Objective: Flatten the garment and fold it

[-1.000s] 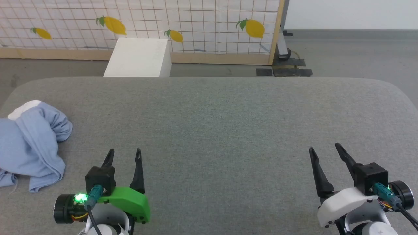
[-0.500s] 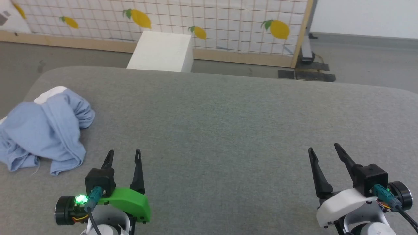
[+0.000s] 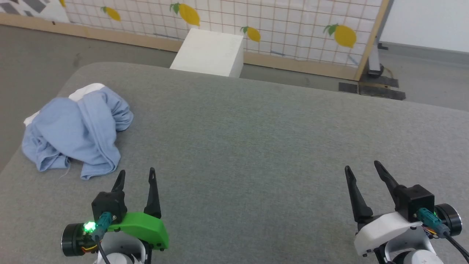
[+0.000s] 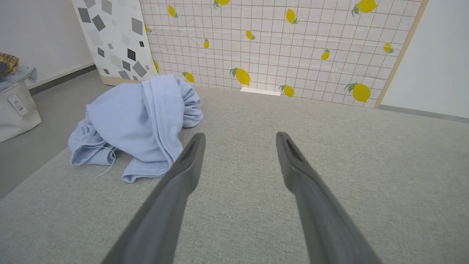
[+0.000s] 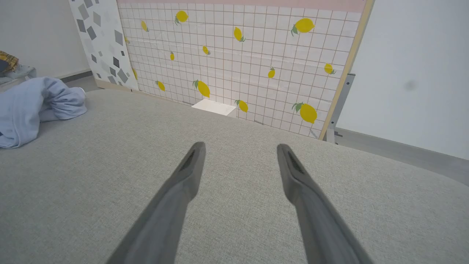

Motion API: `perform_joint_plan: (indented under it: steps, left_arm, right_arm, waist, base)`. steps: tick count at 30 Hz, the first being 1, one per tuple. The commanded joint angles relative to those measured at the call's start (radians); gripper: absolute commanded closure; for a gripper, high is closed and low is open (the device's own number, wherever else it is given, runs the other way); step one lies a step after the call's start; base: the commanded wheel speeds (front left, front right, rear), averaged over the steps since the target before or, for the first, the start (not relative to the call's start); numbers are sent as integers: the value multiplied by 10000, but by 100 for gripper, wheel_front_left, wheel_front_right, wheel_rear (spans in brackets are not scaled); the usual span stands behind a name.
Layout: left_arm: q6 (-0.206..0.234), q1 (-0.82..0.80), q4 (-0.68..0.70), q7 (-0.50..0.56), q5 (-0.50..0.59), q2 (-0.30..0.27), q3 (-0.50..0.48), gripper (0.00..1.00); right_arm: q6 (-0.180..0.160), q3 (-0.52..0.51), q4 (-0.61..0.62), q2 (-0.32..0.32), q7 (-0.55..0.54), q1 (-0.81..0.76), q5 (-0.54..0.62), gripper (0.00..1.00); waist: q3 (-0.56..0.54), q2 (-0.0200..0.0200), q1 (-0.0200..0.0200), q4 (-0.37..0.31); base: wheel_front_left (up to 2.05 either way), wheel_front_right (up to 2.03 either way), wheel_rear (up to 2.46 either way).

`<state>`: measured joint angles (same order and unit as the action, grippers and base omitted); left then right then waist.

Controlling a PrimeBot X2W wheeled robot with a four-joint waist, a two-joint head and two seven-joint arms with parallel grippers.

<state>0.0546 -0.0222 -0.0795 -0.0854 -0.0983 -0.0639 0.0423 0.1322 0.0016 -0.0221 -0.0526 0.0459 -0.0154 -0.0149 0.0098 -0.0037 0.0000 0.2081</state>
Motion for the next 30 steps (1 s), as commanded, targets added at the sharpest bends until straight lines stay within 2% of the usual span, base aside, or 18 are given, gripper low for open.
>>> perform_joint_plan:
  steps: [1,30]
  left_arm:
    - [75,-162,-52,-109,-131,-73,10,0]
    - [521,-27,-291,-710,-551,-200,-103,0]
  right_arm:
    - [-6,15,-34,9,137,118,-46,0]
    - [-9,276,-126,14,525,213,-109,0]
  waist:
    - [25,0,0,180]
    - [89,14,0,1545]
  base:
    - [0,0,0]
    - [0,0,0]
